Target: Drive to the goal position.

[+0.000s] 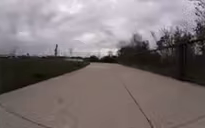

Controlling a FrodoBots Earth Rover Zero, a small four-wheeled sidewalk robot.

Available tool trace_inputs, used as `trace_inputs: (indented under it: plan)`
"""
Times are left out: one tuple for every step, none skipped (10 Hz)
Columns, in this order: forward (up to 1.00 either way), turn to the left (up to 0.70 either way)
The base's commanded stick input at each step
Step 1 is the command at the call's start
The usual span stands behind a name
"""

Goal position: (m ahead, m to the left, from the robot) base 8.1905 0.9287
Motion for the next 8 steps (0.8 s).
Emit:
trace_inputs:
  plan:
    - [1.0,0.0]
    - [1.0,0.0]
    - [1.0,0.0]
    - [1.0,0.0]
    - [1.0,0.0]
    - [1.0,0.0]
    - [1.0,0.0]
    - [1.0,0.0]
